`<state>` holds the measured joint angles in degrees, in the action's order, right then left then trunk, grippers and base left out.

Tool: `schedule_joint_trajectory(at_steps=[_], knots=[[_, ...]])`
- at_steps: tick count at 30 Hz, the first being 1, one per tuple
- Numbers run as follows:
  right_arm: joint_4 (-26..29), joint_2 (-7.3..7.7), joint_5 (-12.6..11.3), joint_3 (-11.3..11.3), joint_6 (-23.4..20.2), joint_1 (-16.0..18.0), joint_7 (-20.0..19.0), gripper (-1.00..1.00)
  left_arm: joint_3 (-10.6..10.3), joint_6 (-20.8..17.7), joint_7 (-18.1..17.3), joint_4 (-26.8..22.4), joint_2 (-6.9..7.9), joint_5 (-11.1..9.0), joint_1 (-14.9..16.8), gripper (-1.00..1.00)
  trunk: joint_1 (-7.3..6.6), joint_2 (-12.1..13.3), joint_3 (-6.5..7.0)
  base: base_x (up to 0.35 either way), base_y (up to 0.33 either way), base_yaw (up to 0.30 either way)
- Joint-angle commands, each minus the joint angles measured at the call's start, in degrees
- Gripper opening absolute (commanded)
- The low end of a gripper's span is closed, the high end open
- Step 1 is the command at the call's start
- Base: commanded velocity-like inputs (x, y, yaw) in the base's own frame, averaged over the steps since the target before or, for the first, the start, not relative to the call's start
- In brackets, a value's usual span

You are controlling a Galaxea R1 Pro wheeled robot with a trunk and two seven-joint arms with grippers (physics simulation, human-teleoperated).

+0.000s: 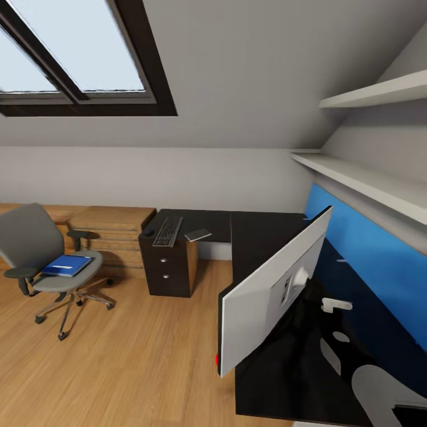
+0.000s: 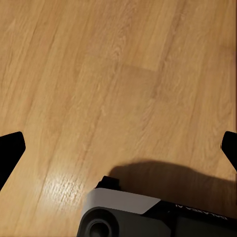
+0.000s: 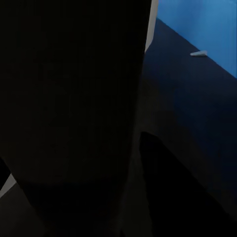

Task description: In the bedroom, organize the workspace by keeping the computer under the desk, ensuring the monitor is on the desk, placing the keyboard on the desk next to the monitor, placing the mouse on the desk next to the keyboard, moving the folder from the swivel chair onto the desk next to the mouse, stacking the notebook on top of the folder with the pen on top of the notebook, and positioning the swivel chair next to the desk.

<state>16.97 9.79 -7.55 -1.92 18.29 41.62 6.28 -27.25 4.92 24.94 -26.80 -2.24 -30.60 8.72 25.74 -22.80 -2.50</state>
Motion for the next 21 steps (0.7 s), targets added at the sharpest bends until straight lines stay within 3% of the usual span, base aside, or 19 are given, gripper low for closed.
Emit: schedule_joint_trajectory(at_steps=[1, 10, 21], knots=[[-0.2, 0.05, -1.4, 0.2, 0.3, 0.0, 0.1, -1.00, -0.4, 0.3, 0.4, 0.0, 0.04, -0.6, 0.1, 1.00, 0.04, -0.1, -0.14, 0.000, -0.183, 0.000], [-0.2, 0.05, -1.4, 0.2, 0.3, 0.0, 0.1, -1.00, -0.4, 0.3, 0.4, 0.0, 0.06, -0.6, 0.1, 1.00, 0.04, -0.1, -0.14, 0.000, -0.267, 0.000], [-0.2, 0.05, -1.4, 0.2, 0.3, 0.0, 0.1, -1.00, -0.4, 0.3, 0.4, 0.0, 0.11, -0.6, 0.1, 1.00, 0.04, -0.1, -0.14, 0.000, -0.021, 0.000]])
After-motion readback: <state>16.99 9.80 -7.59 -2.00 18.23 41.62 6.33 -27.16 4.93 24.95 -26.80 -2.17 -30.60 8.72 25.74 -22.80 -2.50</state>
